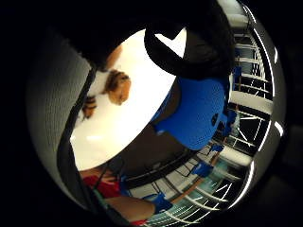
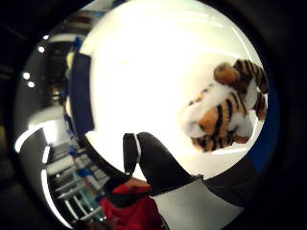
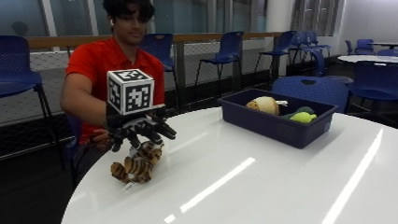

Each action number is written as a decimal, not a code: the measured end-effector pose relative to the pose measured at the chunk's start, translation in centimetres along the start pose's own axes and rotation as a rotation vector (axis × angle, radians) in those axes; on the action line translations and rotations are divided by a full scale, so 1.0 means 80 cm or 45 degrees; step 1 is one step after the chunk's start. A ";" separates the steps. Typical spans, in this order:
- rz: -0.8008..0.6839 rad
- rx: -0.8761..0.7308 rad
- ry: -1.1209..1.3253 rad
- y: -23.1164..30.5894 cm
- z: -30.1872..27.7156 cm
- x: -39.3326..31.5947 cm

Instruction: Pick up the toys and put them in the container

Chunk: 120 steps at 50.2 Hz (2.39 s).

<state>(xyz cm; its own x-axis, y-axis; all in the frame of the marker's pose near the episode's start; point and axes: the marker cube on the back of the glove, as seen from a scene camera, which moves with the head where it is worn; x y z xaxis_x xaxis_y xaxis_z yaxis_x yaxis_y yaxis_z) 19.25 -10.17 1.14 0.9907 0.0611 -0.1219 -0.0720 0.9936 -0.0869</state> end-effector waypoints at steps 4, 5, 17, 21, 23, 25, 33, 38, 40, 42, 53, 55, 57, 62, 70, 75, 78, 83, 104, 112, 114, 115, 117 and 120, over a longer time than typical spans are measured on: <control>0.010 -0.018 -0.017 0.001 0.018 0.009; 0.013 -0.021 -0.021 0.001 0.021 0.011; 0.000 -0.054 -0.092 -0.004 0.050 0.021; -0.001 -0.055 -0.109 -0.009 0.058 0.021; 0.001 -0.065 -0.113 -0.010 0.063 0.020; 0.005 -0.076 -0.115 -0.011 0.068 0.020; 0.011 -0.099 -0.142 -0.016 0.073 0.023; 0.009 -0.117 -0.158 -0.015 0.081 0.026; 0.004 -0.125 -0.163 -0.015 0.085 0.027; -0.002 -0.136 -0.159 -0.013 0.087 0.026; -0.006 -0.191 -0.086 -0.003 0.088 0.018; -0.002 -0.199 -0.078 -0.002 0.087 0.015; 0.005 -0.209 -0.065 -0.001 0.087 0.012; 0.030 -0.242 -0.038 -0.001 0.082 0.005; 0.065 -0.152 0.006 0.006 0.080 -0.012; 0.056 -0.021 0.069 0.008 0.078 -0.024; 0.042 0.021 0.095 0.008 0.077 -0.027; 0.020 0.023 0.091 0.002 0.070 -0.026; 0.078 0.041 -0.012 -0.047 -0.070 -0.082; -0.004 0.185 0.093 -0.086 -0.141 -0.157; -0.036 0.182 0.053 -0.093 -0.154 -0.179; -0.053 0.180 0.028 -0.096 -0.160 -0.190; -0.083 0.182 -0.022 -0.101 -0.173 -0.214; -0.132 0.190 -0.084 -0.106 -0.193 -0.252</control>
<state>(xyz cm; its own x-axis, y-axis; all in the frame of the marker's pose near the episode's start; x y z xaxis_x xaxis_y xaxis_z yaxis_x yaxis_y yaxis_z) -1.92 -21.29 -10.90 0.9977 -0.0407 -0.0547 0.0436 0.9977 0.0524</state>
